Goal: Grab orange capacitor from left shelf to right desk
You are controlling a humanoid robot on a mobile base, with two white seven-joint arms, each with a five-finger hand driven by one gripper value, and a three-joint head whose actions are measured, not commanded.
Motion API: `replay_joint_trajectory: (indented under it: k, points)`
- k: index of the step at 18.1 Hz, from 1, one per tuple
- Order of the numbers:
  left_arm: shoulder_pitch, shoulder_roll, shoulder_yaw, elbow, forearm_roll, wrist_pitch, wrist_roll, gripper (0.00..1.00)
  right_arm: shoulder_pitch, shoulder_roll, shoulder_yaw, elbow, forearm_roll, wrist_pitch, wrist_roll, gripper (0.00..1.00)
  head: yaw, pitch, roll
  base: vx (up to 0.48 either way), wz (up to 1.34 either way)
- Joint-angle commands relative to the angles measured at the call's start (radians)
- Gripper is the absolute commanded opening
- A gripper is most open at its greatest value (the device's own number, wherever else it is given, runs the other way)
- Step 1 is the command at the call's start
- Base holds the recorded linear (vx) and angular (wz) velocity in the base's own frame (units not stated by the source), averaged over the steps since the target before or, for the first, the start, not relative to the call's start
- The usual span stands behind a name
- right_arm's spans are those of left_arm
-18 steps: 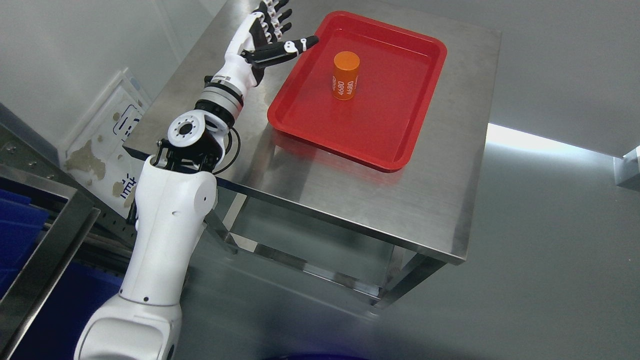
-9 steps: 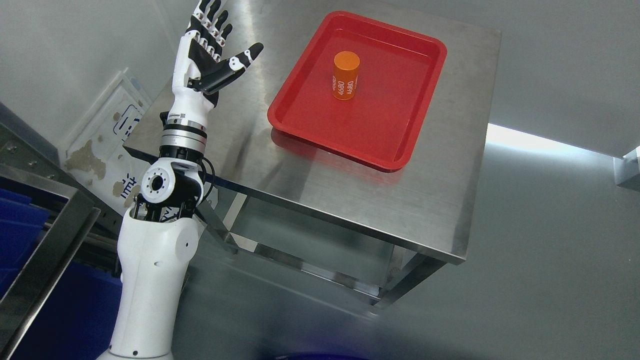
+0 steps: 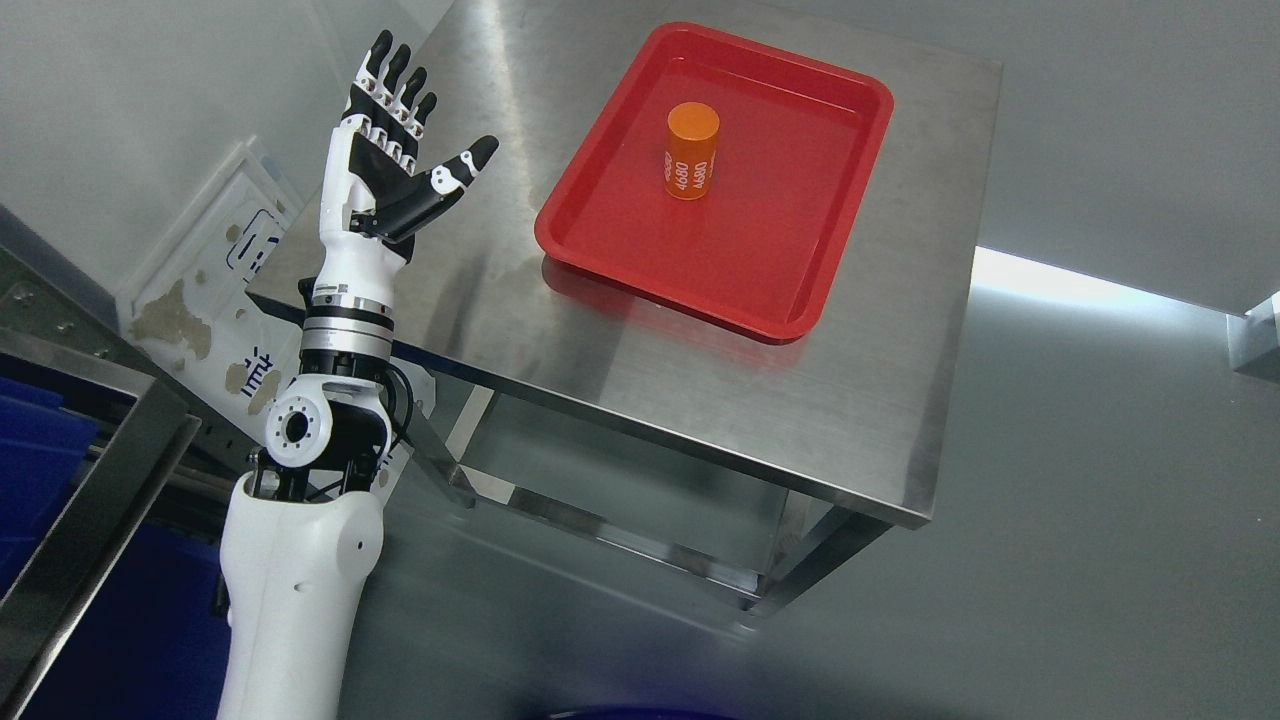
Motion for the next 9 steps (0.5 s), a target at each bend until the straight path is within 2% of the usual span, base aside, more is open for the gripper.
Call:
replay_joint_trajectory:
  k: [1, 9]
  points:
    - [0.049, 0.018, -0.037, -0.047, 0.0, -0.002, 0.0, 1.0, 0.003, -0.017, -0.017, -0.017, 0.003, -0.001, 0.0, 1.0, 0.0, 0.0, 0.0, 0.0, 0.0]
    - [0.074, 0.018, -0.065, -0.047, 0.001, -0.003, -0.002, 1.0, 0.003, -0.017, -0.017, -0.017, 0.003, -0.001, 0.0, 1.0, 0.0, 0.0, 0.0, 0.0, 0.0]
